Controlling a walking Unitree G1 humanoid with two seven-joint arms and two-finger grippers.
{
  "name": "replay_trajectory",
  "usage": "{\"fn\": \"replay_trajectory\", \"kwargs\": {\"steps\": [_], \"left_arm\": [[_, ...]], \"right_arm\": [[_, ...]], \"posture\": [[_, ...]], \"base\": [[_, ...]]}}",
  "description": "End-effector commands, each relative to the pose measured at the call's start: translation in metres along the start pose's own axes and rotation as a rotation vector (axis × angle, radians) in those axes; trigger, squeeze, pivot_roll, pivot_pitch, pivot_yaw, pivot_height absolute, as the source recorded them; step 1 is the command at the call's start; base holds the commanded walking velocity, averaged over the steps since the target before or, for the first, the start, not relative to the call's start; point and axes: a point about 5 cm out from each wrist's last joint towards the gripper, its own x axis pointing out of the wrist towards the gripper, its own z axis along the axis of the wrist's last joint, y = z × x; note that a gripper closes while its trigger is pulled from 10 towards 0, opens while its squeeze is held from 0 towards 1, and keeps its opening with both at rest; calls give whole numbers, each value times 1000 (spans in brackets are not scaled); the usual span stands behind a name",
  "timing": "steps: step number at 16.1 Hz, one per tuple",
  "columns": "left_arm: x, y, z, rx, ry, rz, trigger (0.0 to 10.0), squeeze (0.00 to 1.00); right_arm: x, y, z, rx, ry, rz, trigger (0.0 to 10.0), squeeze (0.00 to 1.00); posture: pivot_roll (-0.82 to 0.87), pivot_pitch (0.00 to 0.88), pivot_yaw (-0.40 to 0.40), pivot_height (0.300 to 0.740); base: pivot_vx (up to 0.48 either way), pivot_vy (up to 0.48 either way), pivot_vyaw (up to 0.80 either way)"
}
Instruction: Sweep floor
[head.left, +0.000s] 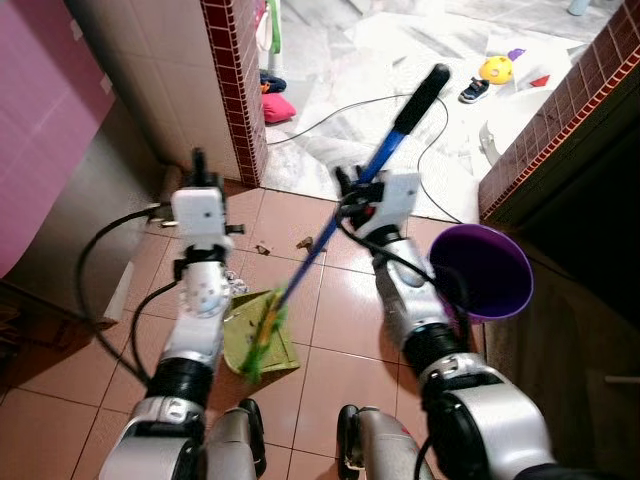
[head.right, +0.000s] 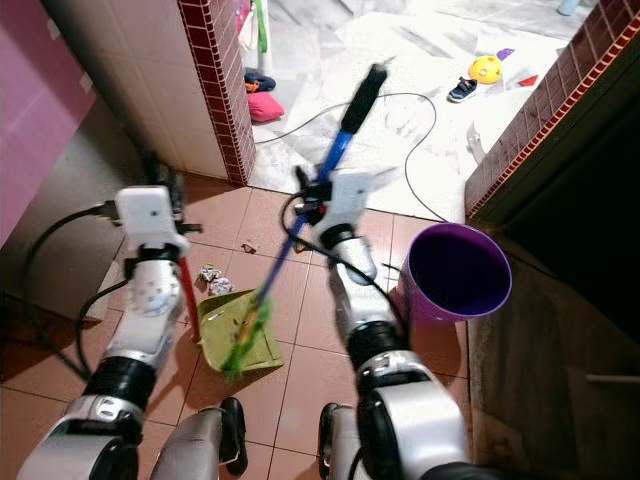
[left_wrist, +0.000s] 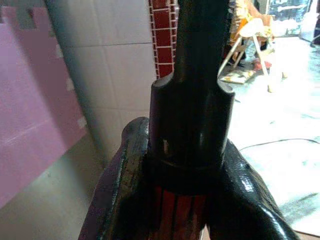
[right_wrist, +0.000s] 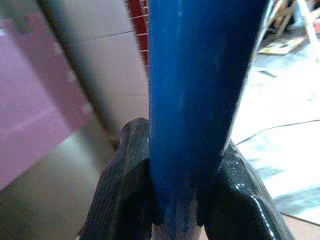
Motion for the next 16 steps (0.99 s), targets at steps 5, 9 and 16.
{"fn": "replay_trajectory", "kwargs": {"steps": [5,9,16], "left_arm": [[-17,-19,-22,-46,104,-45,10000,0],[-21,-13,-26,-38,106,-31,10000,0],[-17,0,-26,-55,99,-1,10000,0]], "right_arm": [[-14,1,-2,70,-5,85,10000,0],[-23,-13,13,-7,9,207,10000,0],[-51,-60,63,-442,-48,143,10000,0]], "posture": [[-118,250,-83,740],[-130,230,-90,740],[-162,182,-81,740]], "base": [[0,0,0],[0,0,0],[0,0,0]]}}
